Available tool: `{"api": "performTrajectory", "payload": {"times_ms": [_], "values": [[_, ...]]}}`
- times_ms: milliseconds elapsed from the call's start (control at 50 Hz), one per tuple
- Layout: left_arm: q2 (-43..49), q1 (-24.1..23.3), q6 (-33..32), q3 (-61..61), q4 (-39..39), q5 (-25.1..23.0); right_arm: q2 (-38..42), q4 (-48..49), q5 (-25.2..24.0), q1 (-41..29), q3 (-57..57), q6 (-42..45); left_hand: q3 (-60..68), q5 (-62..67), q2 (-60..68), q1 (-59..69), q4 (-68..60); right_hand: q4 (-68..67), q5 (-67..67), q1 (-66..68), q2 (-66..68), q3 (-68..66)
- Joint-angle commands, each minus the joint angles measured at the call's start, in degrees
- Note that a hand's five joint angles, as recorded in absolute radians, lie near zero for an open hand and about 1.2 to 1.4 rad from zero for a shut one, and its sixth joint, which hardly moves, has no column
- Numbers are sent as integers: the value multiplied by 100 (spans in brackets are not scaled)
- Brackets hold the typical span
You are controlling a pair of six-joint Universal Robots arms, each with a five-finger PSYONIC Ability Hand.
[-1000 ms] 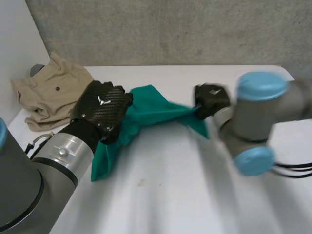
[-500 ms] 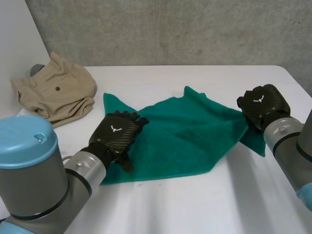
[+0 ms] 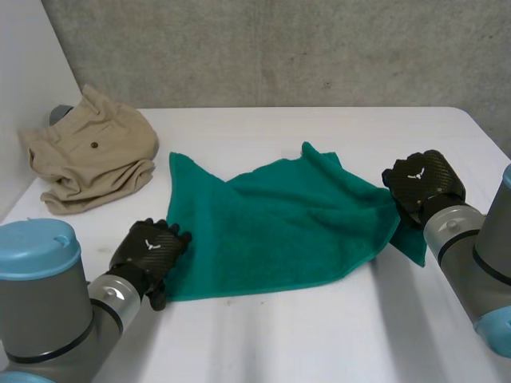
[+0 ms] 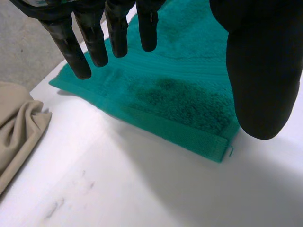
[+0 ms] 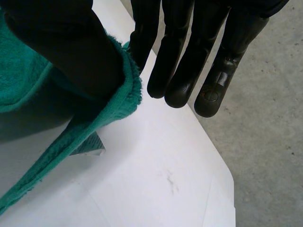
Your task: Fold the laundry.
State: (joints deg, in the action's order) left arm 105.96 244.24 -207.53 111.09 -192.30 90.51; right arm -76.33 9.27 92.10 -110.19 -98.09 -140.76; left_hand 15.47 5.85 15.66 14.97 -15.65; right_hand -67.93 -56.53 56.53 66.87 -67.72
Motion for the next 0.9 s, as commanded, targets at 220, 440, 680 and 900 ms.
{"api": "performTrajectory", "payload": {"times_ms": [220,440,680,900], "values": [[460,-8,19,-272,-45,-60,30,172,1,-20,-114,5,971,934,952,1022,-953,-1207,-1347,2347,1313,-1228],[601,-8,19,-377,-9,-69,39,181,1,-20,-123,31,1038,1001,1019,1089,-1020,-1207,-1347,2347,1313,-1228],[961,1,19,-685,-53,-60,74,216,1,-20,-158,49,1980,1943,1961,2030,-1962,-1207,-1347,2347,1313,-1228],[1155,18,19,-887,-53,-60,74,216,1,-20,-167,49,3340,3303,3322,3391,-3323,-1207,-1347,2347,1313,-1228]]}}
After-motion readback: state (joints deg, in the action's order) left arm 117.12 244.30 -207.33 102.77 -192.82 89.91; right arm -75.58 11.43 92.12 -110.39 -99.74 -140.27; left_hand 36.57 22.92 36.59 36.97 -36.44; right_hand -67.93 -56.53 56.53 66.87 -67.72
